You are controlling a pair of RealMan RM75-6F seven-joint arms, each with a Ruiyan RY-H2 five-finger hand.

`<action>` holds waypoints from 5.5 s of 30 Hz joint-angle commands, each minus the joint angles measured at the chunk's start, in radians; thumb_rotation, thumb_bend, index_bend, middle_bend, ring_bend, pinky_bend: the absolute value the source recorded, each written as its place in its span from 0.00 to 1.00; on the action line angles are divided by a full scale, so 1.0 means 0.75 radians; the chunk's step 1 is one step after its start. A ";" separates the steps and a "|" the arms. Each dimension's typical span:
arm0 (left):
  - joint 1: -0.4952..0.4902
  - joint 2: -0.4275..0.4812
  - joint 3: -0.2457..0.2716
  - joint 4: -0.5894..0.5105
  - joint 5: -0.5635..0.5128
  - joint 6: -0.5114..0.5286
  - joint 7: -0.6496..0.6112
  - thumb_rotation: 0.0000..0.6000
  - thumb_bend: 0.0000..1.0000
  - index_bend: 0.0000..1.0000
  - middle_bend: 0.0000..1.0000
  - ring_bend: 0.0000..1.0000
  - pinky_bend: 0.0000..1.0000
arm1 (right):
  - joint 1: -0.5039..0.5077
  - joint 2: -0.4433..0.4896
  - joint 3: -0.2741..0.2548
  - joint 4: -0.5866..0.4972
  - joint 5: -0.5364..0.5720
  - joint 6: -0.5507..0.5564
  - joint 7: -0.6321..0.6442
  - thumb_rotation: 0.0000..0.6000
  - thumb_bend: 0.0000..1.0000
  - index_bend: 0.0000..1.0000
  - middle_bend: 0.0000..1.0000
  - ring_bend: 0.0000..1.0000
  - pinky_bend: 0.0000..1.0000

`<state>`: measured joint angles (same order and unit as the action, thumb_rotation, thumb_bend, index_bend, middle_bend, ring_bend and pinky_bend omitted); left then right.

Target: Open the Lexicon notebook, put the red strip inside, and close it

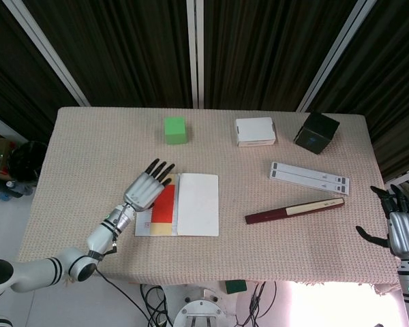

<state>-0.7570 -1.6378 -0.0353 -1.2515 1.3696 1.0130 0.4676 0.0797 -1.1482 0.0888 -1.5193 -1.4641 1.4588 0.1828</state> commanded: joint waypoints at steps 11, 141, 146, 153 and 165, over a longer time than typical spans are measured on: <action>-0.025 -0.043 -0.027 0.036 0.026 -0.025 -0.005 1.00 0.03 0.27 0.00 0.00 0.05 | -0.003 -0.001 0.000 0.005 0.003 0.001 0.006 1.00 0.13 0.15 0.16 0.00 0.11; 0.159 -0.420 0.018 0.135 0.308 0.318 -0.325 1.00 0.25 0.23 0.00 0.00 0.06 | -0.015 -0.008 0.003 0.030 -0.010 0.020 0.046 1.00 0.13 0.15 0.15 0.00 0.11; 0.183 -0.439 -0.004 0.167 0.290 0.345 -0.310 1.00 0.25 0.23 0.00 0.00 0.06 | -0.011 -0.008 0.003 0.028 -0.011 0.016 0.042 1.00 0.13 0.15 0.15 0.00 0.11; 0.226 -0.436 -0.029 0.197 0.272 0.403 -0.317 1.00 0.25 0.23 0.00 0.00 0.06 | -0.003 -0.005 0.004 0.018 -0.018 0.011 0.031 1.00 0.13 0.15 0.15 0.00 0.11; 0.288 -0.454 -0.050 0.242 0.248 0.469 -0.265 1.00 0.25 0.20 0.00 0.00 0.06 | 0.010 -0.001 0.004 -0.007 -0.028 0.007 0.002 1.00 0.13 0.15 0.15 0.00 0.11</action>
<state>-0.5439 -1.9752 -0.0694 -1.0727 1.5572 1.3612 0.2700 0.0866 -1.1493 0.0922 -1.5241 -1.4848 1.4640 0.1843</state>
